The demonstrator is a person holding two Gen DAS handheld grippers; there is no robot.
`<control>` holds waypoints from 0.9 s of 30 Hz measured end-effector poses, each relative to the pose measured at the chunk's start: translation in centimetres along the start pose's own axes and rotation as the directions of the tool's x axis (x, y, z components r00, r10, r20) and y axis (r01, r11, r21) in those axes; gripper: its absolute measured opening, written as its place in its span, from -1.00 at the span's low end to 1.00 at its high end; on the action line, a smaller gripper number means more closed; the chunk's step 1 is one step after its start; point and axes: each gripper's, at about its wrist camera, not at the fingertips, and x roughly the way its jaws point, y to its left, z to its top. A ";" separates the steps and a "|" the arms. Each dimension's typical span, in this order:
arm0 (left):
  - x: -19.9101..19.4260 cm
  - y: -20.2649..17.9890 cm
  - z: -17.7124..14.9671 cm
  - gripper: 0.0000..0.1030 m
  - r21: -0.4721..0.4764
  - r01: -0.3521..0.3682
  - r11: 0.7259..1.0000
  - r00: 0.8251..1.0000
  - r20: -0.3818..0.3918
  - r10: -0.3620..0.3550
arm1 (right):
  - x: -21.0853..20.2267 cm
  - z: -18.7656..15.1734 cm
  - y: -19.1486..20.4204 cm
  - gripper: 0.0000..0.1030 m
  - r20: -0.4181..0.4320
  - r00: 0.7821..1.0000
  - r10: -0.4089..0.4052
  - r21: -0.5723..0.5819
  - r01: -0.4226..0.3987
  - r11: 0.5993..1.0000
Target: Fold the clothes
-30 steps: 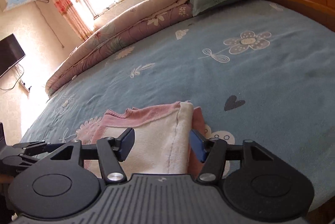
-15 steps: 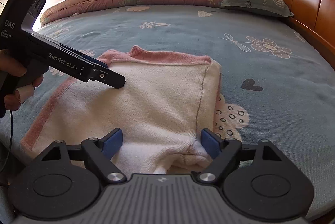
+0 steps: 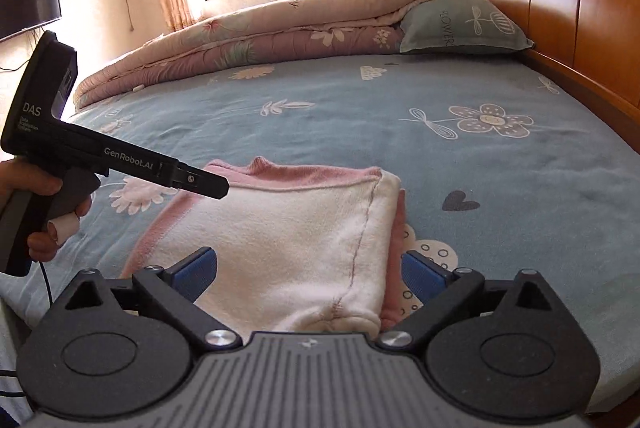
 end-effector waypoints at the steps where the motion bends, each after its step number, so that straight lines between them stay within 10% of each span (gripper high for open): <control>1: -0.2 0.1 -0.1 0.51 -0.005 -0.009 1.000 1.000 -0.001 0.009 | 0.4 0.1 0.6 1.00 -0.010 1.000 0.021 -0.016 -0.021 1.000; 6: -2.0 1.0 -1.6 0.51 -0.038 -0.058 0.998 0.998 -0.010 0.057 | 3.9 -1.4 1.6 1.00 -0.155 0.987 -0.036 -0.023 0.033 0.999; 15: -5.6 -0.3 -2.9 0.61 -0.155 0.089 0.984 0.996 -0.004 -0.091 | 3.8 -1.9 1.6 1.00 -0.163 0.985 -0.057 -0.019 0.055 0.998; 27: -3.0 -2.3 -4.9 0.65 -0.215 0.048 0.975 0.988 -0.136 -0.079 | 2.4 -1.9 1.5 1.00 -0.144 0.988 -0.050 -0.011 0.049 0.999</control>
